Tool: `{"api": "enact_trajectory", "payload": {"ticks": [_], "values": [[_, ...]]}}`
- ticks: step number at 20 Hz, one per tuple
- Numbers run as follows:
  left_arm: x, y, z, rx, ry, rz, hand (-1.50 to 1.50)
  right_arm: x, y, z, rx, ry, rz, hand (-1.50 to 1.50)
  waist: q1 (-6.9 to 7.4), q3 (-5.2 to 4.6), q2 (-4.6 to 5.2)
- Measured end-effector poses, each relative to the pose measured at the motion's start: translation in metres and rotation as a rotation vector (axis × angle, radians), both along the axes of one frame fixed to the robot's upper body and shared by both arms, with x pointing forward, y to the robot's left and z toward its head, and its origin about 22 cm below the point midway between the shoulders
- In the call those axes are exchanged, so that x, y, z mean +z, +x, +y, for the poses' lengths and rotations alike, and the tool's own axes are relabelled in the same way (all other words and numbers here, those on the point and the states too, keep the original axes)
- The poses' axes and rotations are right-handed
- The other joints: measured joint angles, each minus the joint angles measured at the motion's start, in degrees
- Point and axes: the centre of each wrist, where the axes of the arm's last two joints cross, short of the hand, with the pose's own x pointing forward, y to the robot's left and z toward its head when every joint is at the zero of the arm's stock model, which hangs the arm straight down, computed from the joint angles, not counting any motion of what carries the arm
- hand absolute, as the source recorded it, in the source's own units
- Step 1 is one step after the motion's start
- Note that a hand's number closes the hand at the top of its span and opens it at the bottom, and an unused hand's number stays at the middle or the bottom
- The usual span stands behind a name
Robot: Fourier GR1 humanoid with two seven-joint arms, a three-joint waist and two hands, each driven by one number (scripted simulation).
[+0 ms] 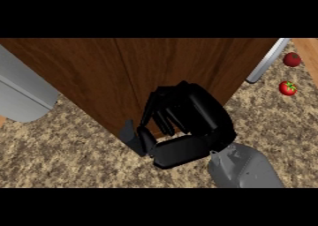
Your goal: Pick up the bottled water, place it into the cabinet and close the cabinet
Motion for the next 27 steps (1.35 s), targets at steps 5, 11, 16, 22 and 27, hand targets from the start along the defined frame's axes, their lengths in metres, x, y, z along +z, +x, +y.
{"api": "enact_trajectory", "payload": {"ticks": [5, 11, 16, 22, 27], "values": [[0.006, -0.012, 0.008, 0.011, -0.005, -0.008, -1.5, 0.002, 0.044, -0.011, 0.006, 0.006, 0.022, 1.5, -0.14, -0.02, -0.05], [0.005, -0.023, 0.018, 0.01, -0.009, -0.007, -1.5, -0.002, 0.068, -0.015, 0.092, -0.022, 0.012, 1.5, -0.6, 0.17, -0.94], [0.007, -0.026, 0.023, 0.006, -0.007, -0.012, -1.5, -0.005, 0.077, -0.013, 0.133, -0.042, 0.002, 1.5, -1.05, 0.66, -1.53], [0.007, -0.029, 0.024, -0.021, -0.018, 0.0, -1.5, -0.005, 0.084, -0.013, 0.166, -0.052, 0.012, 1.5, -1.1, 1.2, -1.92], [0.008, -0.027, 0.024, -0.026, -0.018, -0.002, -1.5, -0.003, 0.086, -0.012, 0.207, -0.043, 0.016, 1.5, -1.24, 1.5, -1.82]]}}
